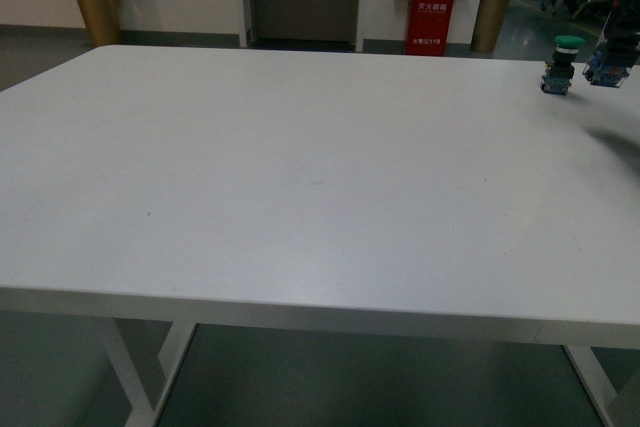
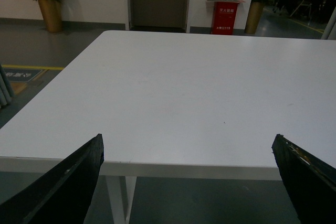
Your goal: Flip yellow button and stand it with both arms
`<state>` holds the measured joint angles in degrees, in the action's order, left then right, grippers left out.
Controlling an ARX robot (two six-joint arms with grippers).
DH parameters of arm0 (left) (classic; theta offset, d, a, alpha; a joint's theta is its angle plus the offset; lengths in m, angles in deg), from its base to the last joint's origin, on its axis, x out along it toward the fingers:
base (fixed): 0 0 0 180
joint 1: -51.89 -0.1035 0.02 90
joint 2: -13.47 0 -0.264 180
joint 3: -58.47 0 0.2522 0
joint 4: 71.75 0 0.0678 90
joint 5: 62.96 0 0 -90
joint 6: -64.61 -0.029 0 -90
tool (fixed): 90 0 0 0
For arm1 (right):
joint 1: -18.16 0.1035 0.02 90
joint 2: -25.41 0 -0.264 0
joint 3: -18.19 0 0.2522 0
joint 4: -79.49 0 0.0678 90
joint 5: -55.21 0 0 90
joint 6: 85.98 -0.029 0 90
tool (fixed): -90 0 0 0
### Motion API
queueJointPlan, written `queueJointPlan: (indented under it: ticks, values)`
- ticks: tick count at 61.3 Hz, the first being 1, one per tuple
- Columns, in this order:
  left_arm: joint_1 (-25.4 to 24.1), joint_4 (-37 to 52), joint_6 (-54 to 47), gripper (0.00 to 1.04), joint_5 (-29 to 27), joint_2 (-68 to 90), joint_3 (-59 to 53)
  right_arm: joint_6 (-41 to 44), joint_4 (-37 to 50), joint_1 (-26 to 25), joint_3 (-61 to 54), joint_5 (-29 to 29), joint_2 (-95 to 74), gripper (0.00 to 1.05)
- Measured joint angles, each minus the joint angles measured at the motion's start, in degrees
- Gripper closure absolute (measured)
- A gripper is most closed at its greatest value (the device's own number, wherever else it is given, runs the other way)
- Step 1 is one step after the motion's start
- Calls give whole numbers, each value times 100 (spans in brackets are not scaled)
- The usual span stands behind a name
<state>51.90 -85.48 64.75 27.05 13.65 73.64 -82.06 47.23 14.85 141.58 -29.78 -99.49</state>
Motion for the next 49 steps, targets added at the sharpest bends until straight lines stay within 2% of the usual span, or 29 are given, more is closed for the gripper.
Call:
queueJointPlan:
  ticks: [21, 49]
  values:
    - [0, 0, 0, 6, -2, 0, 0, 262, -111, -79, 339, 160, -402, 70]
    - [0, 0, 0, 6, -2, 0, 0, 372, -693, -109, 890, 190, -723, 70]
